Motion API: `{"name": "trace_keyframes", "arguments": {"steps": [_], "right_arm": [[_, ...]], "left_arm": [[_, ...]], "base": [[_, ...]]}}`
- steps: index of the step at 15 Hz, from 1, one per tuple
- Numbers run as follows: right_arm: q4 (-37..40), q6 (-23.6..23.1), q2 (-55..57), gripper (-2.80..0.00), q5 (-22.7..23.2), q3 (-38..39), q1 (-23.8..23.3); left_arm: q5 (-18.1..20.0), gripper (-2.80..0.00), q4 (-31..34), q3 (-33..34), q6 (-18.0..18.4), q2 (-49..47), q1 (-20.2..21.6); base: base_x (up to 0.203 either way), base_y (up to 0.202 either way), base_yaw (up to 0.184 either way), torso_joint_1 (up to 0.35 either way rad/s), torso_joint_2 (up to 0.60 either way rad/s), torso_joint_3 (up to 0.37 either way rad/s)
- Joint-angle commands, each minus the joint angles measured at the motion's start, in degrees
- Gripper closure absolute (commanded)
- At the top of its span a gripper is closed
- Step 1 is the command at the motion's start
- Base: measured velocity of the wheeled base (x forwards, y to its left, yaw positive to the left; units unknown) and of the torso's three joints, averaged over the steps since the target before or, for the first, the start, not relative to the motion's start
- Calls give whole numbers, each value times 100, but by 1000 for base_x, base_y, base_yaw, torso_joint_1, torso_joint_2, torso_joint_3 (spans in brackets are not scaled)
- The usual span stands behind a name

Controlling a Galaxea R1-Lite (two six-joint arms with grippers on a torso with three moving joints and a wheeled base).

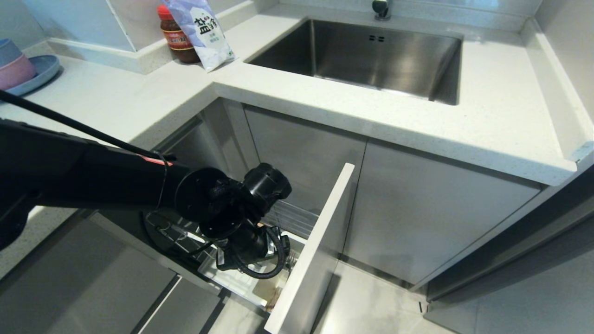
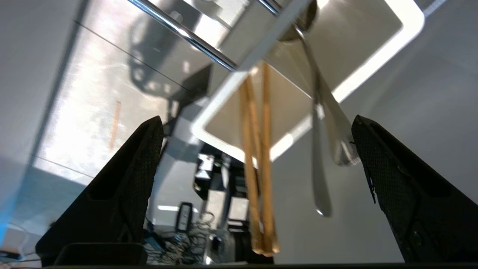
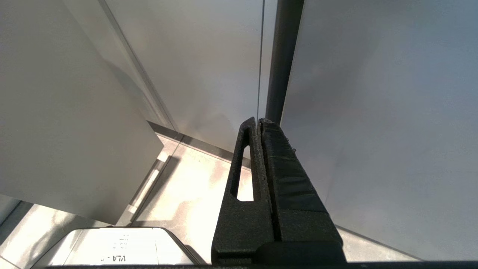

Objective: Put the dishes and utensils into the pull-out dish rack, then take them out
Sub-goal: Take the fork out of the cupboard

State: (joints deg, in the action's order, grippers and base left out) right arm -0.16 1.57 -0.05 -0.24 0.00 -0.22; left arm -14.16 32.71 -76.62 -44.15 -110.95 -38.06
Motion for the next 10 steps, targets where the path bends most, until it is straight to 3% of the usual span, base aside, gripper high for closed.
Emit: {"name": "trace_keyframes", "arguments": {"steps": [1, 4, 10], "right_arm": [[-2, 1, -13, 0, -2, 9, -4], [-2, 1, -13, 0, -2, 9, -4], [-2, 1, -13, 0, -2, 9, -4]], "left_arm": [[344, -280, 15, 7, -33, 15, -27], [897, -280, 65, 42, -6, -6, -118], [914, -280, 245, 53, 100, -269, -202]], "base": [[0, 0, 0, 0, 0, 0], [0, 0, 0, 0, 0, 0], [0, 0, 0, 0, 0, 0]]}}
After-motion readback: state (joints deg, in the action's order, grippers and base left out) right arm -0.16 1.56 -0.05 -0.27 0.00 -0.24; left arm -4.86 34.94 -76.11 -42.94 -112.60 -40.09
